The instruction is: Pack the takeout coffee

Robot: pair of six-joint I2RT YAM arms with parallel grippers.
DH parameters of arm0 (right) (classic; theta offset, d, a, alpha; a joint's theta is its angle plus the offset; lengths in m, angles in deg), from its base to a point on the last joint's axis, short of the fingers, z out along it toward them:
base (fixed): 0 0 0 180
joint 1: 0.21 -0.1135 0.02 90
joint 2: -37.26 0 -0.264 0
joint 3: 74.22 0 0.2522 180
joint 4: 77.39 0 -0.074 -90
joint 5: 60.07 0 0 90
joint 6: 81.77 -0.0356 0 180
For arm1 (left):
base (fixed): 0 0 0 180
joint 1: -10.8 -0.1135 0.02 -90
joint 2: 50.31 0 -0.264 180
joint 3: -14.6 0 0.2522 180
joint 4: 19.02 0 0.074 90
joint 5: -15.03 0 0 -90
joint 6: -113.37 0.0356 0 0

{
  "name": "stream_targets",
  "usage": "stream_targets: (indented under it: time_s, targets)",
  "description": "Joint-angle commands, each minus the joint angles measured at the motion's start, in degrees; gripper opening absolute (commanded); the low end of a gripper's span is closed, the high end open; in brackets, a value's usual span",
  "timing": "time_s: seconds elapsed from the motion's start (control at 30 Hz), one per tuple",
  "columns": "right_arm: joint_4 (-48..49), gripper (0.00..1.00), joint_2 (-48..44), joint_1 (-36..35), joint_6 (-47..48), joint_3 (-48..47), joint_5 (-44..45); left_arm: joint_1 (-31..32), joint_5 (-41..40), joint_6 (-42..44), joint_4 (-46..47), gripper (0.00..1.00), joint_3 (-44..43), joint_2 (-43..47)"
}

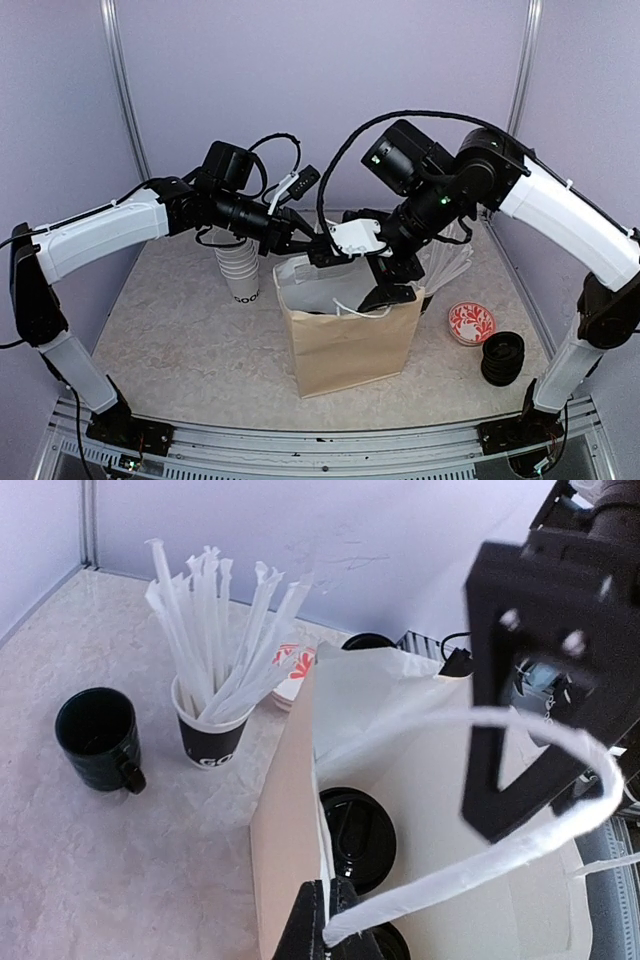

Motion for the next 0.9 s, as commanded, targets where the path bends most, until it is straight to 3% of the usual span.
stream_targets:
  time_s: [0.0, 0.13, 0.3, 0.6, 0.63, 0.67, 0.87]
  targets:
    - [0.4, 0.99, -2.0, 1.3, -0.2, -5.2, -0.3, -2.3, -1.6, 2.2, -4.4, 0.00, -3.8, -0.1]
    - [1.6, 0.98, -2.3, 4.9, -2.2, -8.1, -0.3, -2.7, -2.7, 3.0, -6.1, 0.07, -5.7, -1.5]
    - [2.2, 0.92, -3.2, 17.1, -4.2, -10.3, -6.1, -2.6, -6.7, 2.4, -7.1, 0.43, -7.9, -2.1]
    - [4.9, 0.72, -2.5, 40.7, -7.0, -4.4, -17.1, -2.6, -16.4, 3.3, -7.4, 0.69, -8.3, 1.1]
    - [5.8, 0.71, -2.3, 42.6, -7.4, -2.9, -17.5, -2.6, -17.6, 3.5, -7.7, 0.88, -8.4, 1.3]
    - [6.9, 0.69, -2.1, 44.1, -7.8, -1.0, -17.6, -2.6, -18.6, 3.9, -8.3, 0.98, -8.7, 1.6]
    - [11.3, 0.65, -0.9, 48.3, -10.4, 6.0, -19.6, -2.2, -22.7, 5.9, -11.6, 0.99, -9.9, 4.4]
